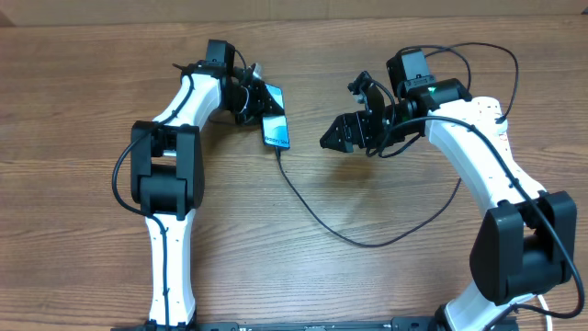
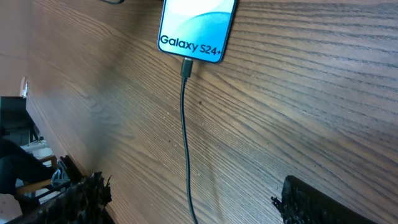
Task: Plug charger to phone and switch on socket
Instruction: 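Lower the plugged phone toward the table with the left gripper, then move the right gripper to the white power strip's orange switch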
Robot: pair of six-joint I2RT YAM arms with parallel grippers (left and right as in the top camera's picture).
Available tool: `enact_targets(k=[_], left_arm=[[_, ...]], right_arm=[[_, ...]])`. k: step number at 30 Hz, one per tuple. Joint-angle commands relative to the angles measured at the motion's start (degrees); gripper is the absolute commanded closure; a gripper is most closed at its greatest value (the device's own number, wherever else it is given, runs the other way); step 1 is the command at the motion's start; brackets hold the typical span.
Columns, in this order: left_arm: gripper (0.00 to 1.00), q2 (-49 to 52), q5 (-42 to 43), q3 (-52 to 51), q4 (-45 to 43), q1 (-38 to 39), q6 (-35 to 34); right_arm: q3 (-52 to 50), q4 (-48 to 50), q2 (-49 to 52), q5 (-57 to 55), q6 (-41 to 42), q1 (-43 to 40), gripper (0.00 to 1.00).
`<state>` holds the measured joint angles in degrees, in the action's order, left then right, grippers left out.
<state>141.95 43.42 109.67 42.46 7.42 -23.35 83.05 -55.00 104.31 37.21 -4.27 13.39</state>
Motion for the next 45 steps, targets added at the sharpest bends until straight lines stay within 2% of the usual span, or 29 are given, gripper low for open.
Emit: enact_targets(k=[1,3,4,5,8,15,18,21,23,26,36,40,45], left_arm=[[0.84,2.5,-8.0,-1.4,1.0,-0.3,1.0],[0.84,2.5,-8.0,-1.4,1.0,-0.3,1.0],[0.81,2.5,-8.0,-1.4,1.1,-0.3,1.0],[0.74,2.5,-8.0,-1.4,1.2,-0.3,1.0],[0.71,2.5,-8.0,-1.4,1.4,-0.3,1.0],[0.51,2.5,-8.2,-1.4,2.2,-0.3,1.0],[0.45,2.5,-11.2,-1.4,4.0,-0.3,0.6],[0.33,2.5,-15.9,-1.4,6.6,-0.5,-0.7],[0.25,2.5,-17.8,-1.4,8.3,-1.0,-1.1],[0.02,2.5,-18.2,-1.4,9.8,-2.0,-1.1],[0.0,2.4,-18.7,2.6,18.8,-6.9,-0.6],[0.0,2.2,-19.0,9.9,26.5,-8.7,3.5],[0.0,0.9,-22.0,18.5,34.2,-8.5,6.6]], right_arm=[[0.9,0.2,-2.3,-0.1,-0.3,0.1,0.12],[0.9,0.2,-2.3,-0.2,-0.3,0.1,0.12],[0.9,0.2,-2.3,-0.2,-0.3,0.1,0.12],[0.9,0.2,-2.3,-0.2,-0.3,0.1,0.12],[0.9,0.2,-2.3,-0.2,-0.3,0.1,0.12],[0.9,0.2,-2.3,-0.2,-0.3,0.1,0.12],[0.9,-0.2,-2.3,-0.2,-0.3,0.1,0.12],[0.9,-1.0,-2.3,-2.6,-0.3,0.1,0.11],[0.9,-1.8,-2.3,-4.4,-0.3,0.0,0.07],[0.9,-2.2,-2.4,-4.8,-0.3,-0.1,0.07],[1.0,-2.2,-4.8,-6.6,1.3,-5.3,0.04],[1.0,-2.1,-6.1,-9.6,2.8,-12.8,0.0],[1.0,0.1,-6.1,-11.9,5.8,-22.1,0.01]])
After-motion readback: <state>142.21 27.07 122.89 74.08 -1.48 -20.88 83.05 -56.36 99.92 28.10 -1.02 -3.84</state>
